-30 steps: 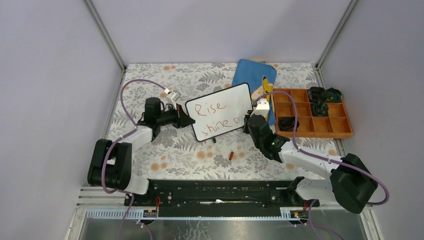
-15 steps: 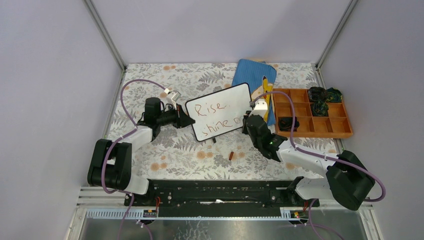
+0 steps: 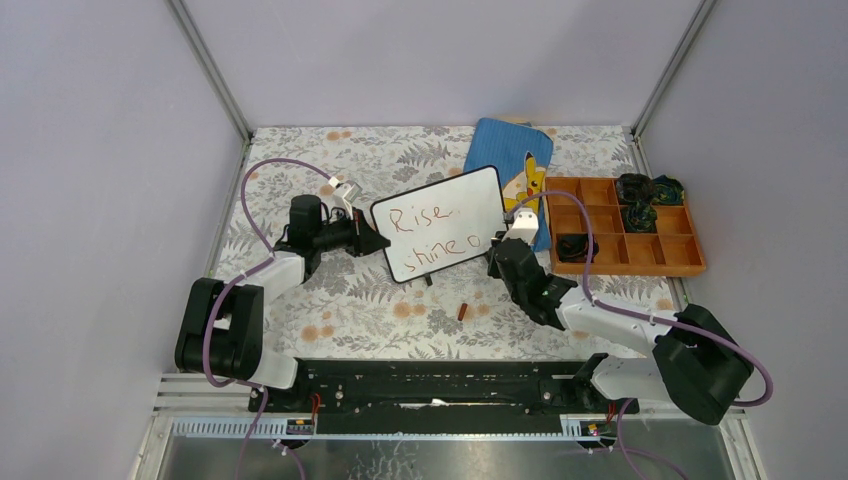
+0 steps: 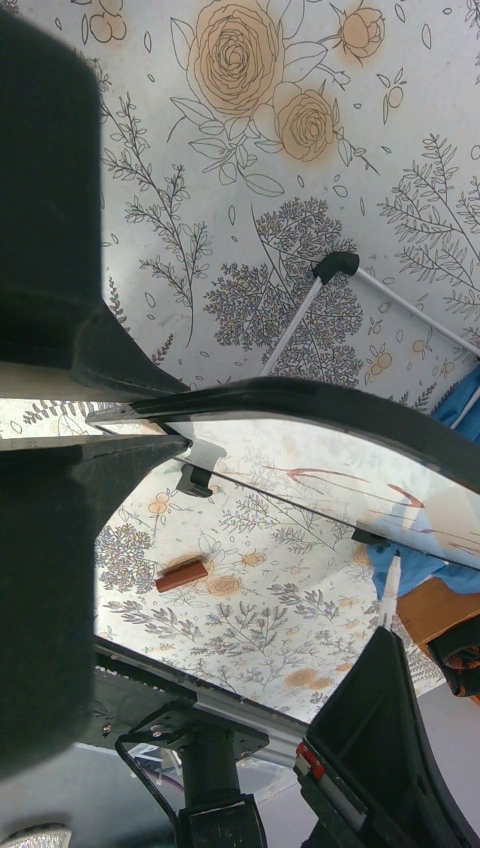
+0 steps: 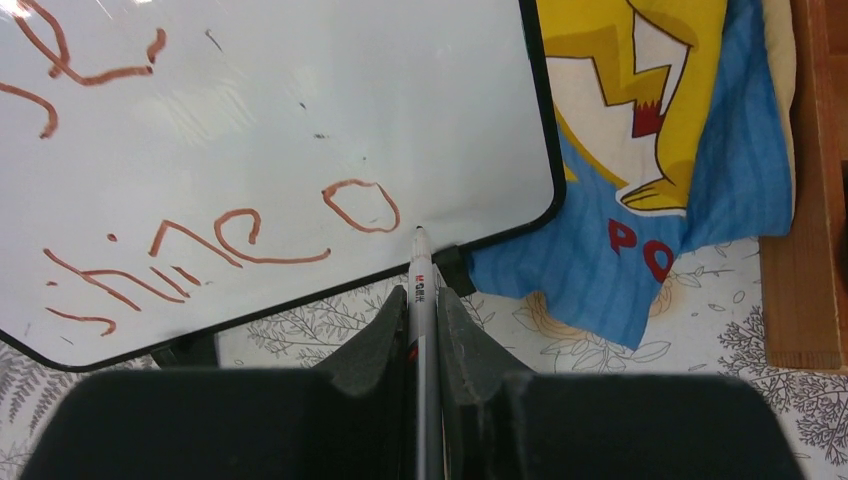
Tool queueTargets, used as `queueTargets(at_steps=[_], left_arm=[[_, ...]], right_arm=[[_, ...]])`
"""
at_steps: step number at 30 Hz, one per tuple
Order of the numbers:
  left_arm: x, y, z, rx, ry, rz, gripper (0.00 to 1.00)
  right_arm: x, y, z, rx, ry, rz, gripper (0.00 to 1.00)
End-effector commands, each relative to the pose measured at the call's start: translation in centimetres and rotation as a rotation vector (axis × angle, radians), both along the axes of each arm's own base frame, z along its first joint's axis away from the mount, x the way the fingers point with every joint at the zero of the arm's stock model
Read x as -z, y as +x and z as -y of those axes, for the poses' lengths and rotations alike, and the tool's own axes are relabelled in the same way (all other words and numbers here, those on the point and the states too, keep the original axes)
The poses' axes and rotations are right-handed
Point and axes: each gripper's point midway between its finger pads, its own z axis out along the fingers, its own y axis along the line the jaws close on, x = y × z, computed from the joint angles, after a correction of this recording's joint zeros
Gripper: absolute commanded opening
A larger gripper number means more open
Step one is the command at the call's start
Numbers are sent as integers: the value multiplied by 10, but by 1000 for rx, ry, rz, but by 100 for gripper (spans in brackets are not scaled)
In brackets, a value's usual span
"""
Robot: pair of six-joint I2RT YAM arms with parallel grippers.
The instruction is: Write a sentence on the whiteboard
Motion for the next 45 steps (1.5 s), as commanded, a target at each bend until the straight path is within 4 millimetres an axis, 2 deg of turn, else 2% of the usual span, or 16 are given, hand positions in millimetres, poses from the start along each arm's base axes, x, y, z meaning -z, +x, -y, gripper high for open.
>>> queueTargets(at_steps=[1,30,45], left_arm=[[38,-4,-17,-72,120,-77,0],[37,-5,-17,-72,119,-72,0],[37,-5,-17,-71,119,-73,0]], right_arm=[[-6,2,-3,3,53,11,0],[-21,24,-11,37,35,55,0],[-38,33,-18,36,33,85,0]])
